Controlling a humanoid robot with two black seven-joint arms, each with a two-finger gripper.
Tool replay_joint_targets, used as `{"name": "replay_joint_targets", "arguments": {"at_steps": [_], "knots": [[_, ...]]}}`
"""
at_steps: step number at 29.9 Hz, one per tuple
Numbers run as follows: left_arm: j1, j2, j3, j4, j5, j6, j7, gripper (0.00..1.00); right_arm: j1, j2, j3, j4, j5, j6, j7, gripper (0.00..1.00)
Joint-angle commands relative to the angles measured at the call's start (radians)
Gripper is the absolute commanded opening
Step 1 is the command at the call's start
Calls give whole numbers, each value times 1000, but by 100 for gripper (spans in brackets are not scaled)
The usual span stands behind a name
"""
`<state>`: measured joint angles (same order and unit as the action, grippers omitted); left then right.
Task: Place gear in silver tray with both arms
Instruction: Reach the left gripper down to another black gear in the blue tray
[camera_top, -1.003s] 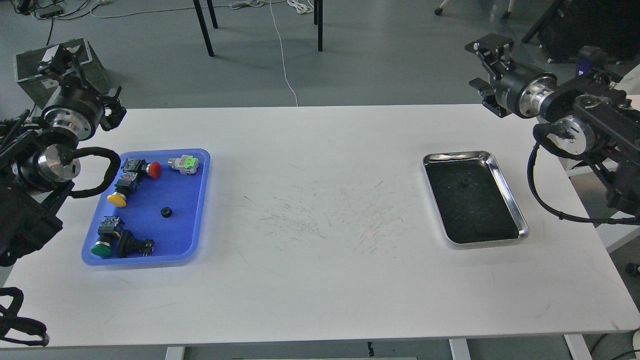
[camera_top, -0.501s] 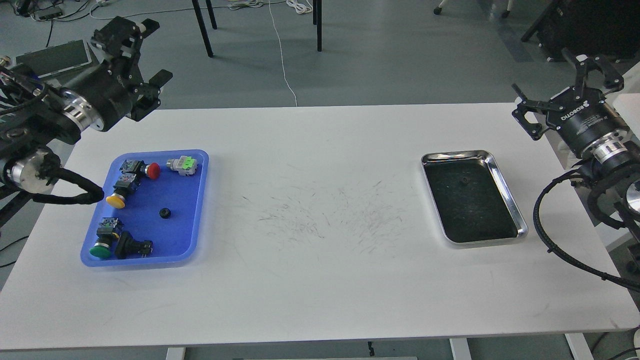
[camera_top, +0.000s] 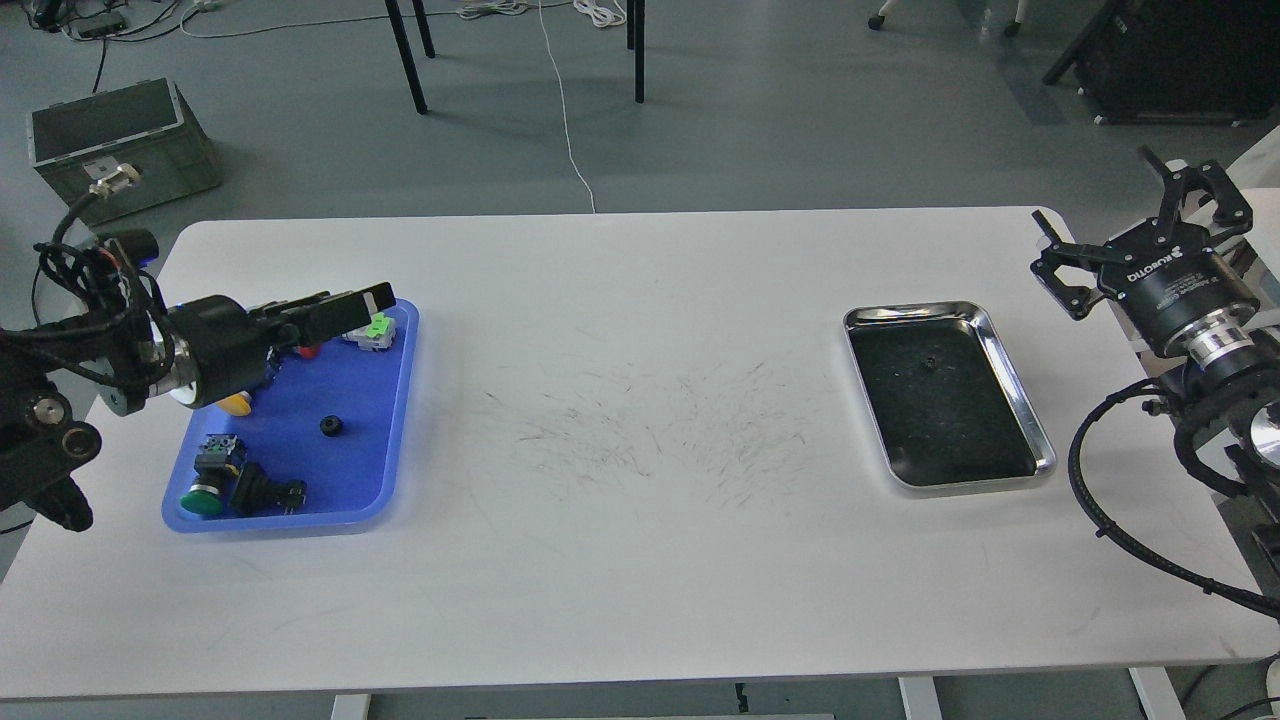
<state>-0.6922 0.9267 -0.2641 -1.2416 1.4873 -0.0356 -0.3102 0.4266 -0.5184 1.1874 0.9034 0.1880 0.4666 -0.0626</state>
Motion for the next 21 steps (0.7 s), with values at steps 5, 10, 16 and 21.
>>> {"name": "replay_joint_targets", "arguments": {"at_steps": [5, 10, 16, 21], "knots": [[106, -63, 9, 171, 231, 123, -3, 93, -5, 1, -11, 6, -1, 0, 4, 98], [108, -141, 57, 318, 272, 186, -33, 87, -5, 1, -11, 6, -2, 0, 15, 98], [108, -187, 95, 387, 272, 229, -47, 85, -5, 8, -12, 3, -4, 0, 15, 98], [106, -209, 97, 407, 272, 230, -47, 76, -5, 8, -12, 3, -4, 0, 17, 98]]}}
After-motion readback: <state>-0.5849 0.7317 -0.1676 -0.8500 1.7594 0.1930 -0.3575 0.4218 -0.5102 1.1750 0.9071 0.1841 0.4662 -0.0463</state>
